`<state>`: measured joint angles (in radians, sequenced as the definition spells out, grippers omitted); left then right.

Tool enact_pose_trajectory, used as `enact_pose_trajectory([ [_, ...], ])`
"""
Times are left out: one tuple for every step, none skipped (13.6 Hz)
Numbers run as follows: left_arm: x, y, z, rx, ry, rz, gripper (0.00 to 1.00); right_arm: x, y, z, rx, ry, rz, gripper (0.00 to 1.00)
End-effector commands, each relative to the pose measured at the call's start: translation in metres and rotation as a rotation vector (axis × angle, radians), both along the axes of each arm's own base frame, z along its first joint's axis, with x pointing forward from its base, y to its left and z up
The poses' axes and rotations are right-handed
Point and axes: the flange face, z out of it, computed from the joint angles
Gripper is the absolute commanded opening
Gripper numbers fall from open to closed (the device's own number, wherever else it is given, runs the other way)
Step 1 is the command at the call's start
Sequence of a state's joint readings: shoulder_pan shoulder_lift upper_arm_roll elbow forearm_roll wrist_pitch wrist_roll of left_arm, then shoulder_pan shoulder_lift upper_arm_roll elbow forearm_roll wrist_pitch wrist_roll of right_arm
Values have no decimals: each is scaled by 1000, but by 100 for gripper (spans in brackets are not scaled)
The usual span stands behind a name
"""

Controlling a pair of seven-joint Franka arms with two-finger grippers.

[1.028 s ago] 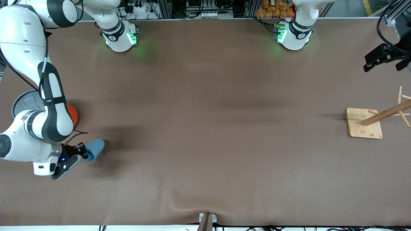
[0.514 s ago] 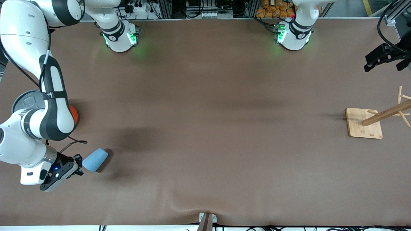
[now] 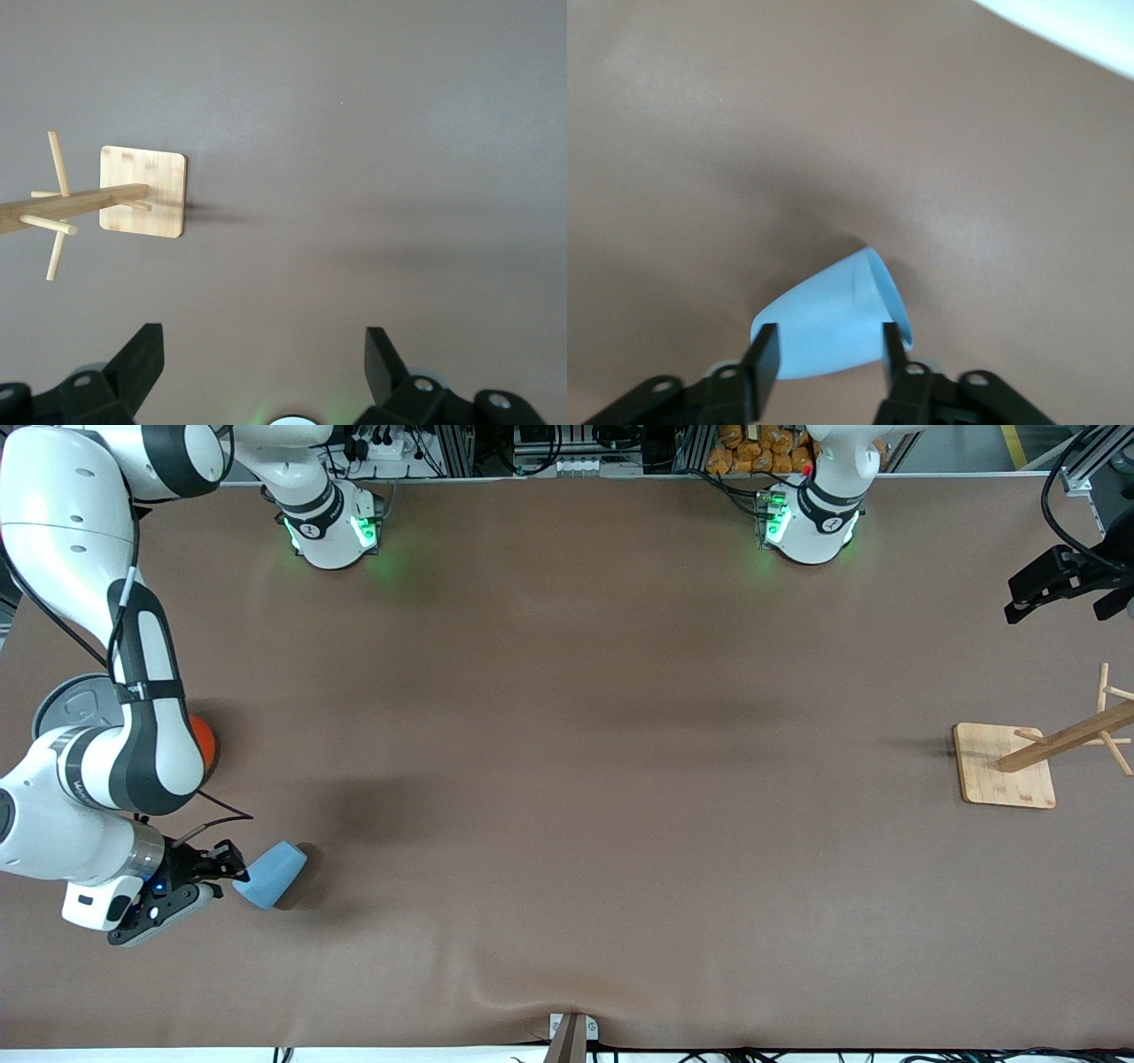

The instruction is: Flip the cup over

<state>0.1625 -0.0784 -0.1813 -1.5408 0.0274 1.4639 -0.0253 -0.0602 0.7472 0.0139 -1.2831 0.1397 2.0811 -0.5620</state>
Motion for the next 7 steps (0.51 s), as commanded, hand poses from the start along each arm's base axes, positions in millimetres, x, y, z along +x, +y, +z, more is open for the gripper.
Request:
enact_pose_trajectory([
  [0,3,6,0,-9,-13,100,-5,3,-14,21,66,-256,100],
  [0,3,6,0,-7,-12,100,-7,12,-21,22,84,-322,100],
  [0,2,6,0,-9,-14,100,-9,21,-28,20,101,-372,100],
  [0,2,6,0,-9,-14,100,-10,28,-38,17,122,-436,100],
  [0,2,6,0,-9,-14,100,-10,35,-46,11,138,-484,100],
  [0,3,6,0,-7,-13,100,-10,46,-52,8,140,-491,100],
  [0,3,6,0,-9,-13,100,-8,45,-60,7,124,-490,100],
])
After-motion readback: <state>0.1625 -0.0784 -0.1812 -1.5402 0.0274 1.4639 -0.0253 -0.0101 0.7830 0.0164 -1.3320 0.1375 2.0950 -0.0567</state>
